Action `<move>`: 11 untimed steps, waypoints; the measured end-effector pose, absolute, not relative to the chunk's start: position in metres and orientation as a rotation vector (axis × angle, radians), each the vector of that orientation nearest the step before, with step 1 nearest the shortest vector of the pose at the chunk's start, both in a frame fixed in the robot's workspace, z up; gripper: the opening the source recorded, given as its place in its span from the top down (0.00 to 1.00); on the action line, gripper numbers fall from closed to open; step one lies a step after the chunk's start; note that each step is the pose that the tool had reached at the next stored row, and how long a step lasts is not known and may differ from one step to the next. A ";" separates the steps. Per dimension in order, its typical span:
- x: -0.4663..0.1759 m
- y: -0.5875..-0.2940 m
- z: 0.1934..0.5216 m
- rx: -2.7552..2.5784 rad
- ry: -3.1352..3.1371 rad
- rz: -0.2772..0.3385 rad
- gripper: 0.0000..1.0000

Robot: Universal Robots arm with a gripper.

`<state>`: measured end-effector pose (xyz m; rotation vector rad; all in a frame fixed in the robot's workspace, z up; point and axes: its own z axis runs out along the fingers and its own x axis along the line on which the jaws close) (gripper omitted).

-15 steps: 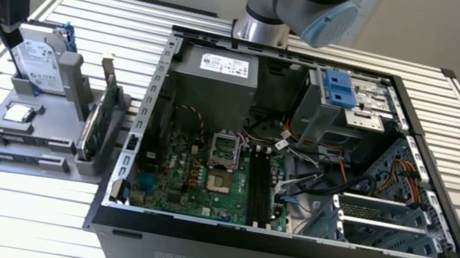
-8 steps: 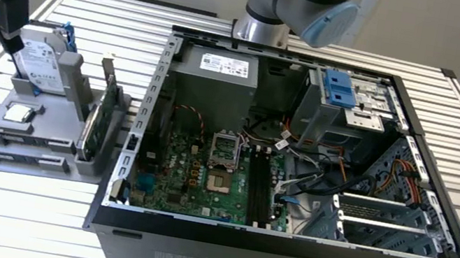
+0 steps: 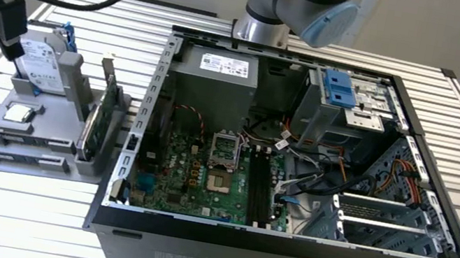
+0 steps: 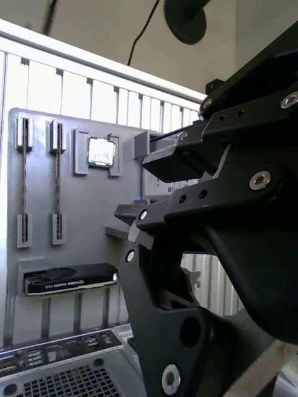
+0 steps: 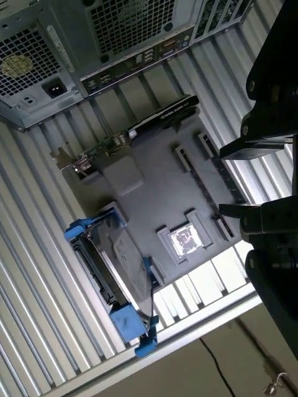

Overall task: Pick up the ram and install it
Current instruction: 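Pick up the ram and move it above insertion slot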

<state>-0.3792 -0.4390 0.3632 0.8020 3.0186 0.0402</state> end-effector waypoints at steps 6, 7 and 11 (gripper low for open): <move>-0.379 -0.439 0.358 0.907 2.986 0.028 0.00; -0.379 -0.439 0.357 0.924 2.980 0.026 0.00; -0.380 -0.439 0.355 0.994 2.956 0.020 0.00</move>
